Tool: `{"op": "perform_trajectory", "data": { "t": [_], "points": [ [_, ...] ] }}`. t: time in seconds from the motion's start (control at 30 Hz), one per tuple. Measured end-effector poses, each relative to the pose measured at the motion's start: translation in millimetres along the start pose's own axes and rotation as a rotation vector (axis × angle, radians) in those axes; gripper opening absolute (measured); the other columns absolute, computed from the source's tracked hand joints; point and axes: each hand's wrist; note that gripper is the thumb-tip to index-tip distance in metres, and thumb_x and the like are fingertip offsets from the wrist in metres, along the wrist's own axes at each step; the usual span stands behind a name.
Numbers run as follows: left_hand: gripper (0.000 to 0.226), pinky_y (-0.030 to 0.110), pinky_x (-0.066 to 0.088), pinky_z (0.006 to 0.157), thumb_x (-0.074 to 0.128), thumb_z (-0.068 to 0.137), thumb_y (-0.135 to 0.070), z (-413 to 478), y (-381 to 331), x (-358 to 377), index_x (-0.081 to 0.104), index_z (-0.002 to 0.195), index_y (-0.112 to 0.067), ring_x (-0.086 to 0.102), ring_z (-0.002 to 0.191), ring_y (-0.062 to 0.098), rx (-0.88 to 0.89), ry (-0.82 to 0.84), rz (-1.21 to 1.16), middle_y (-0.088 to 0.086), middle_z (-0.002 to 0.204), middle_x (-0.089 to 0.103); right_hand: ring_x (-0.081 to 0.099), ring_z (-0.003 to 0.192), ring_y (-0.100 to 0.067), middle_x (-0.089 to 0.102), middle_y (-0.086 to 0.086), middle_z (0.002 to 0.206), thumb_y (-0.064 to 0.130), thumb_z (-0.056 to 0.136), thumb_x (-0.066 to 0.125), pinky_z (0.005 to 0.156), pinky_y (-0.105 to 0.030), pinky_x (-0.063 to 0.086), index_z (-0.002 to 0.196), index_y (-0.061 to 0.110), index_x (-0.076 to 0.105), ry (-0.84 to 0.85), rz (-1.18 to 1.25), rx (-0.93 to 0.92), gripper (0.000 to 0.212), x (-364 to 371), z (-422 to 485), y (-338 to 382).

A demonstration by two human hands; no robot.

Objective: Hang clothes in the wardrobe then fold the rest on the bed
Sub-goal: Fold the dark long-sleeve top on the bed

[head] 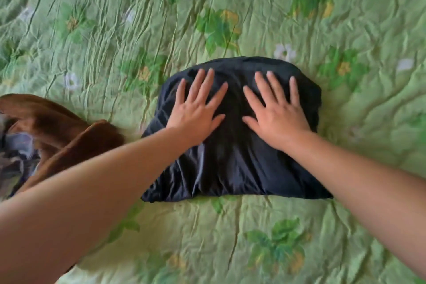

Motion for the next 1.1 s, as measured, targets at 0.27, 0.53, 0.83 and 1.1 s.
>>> {"op": "perform_trajectory", "data": {
  "t": [0.27,0.53,0.83,1.1],
  "points": [
    [0.068,0.072,0.001,0.116,0.015,0.098,-0.068,-4,7,34,-0.003,0.158,-0.043,-0.003,0.155,0.032,-0.031,0.014,-0.026,0.008,0.169,-0.003,-0.001,0.157,-0.030,0.004,-0.007,0.170,0.075,0.096,0.010,0.120,-0.067,-0.002,0.161,0.035,0.006,0.033,0.060,0.050,0.076,31,-2,-6],
    [0.075,0.073,0.009,0.113,0.018,0.095,-0.073,-93,-5,57,-0.004,0.159,-0.041,-0.005,0.155,0.032,-0.012,0.042,0.017,0.010,0.169,-0.005,-0.020,0.155,-0.030,-0.021,-0.004,0.169,0.082,0.090,0.000,0.119,-0.069,-0.003,0.161,0.033,-0.009,0.184,-0.015,0.033,0.087,50,-68,-14],
    [0.078,0.069,0.007,0.116,0.039,0.095,-0.068,-130,-7,28,0.009,0.160,-0.038,-0.005,0.155,0.032,-0.341,-0.032,-0.171,0.011,0.168,-0.005,0.000,0.156,-0.036,0.005,-0.012,0.170,0.069,0.097,0.033,0.119,-0.069,0.000,0.162,0.030,0.017,0.043,0.078,-0.075,0.077,14,-75,53],
    [0.072,0.036,0.054,0.096,0.085,0.076,-0.036,-178,-1,33,0.041,0.133,-0.028,0.064,0.108,0.015,-0.987,-0.107,-1.155,-0.003,0.117,0.062,0.044,0.126,-0.032,0.046,-0.008,0.136,0.031,0.099,0.048,0.110,-0.053,0.031,0.129,0.022,0.049,0.107,0.048,-0.112,0.031,-35,-25,111]
  ]
}}
Point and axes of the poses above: each hand's wrist, its own z-axis towards the middle knuckle, its own x-axis out of the palm, y = z × x
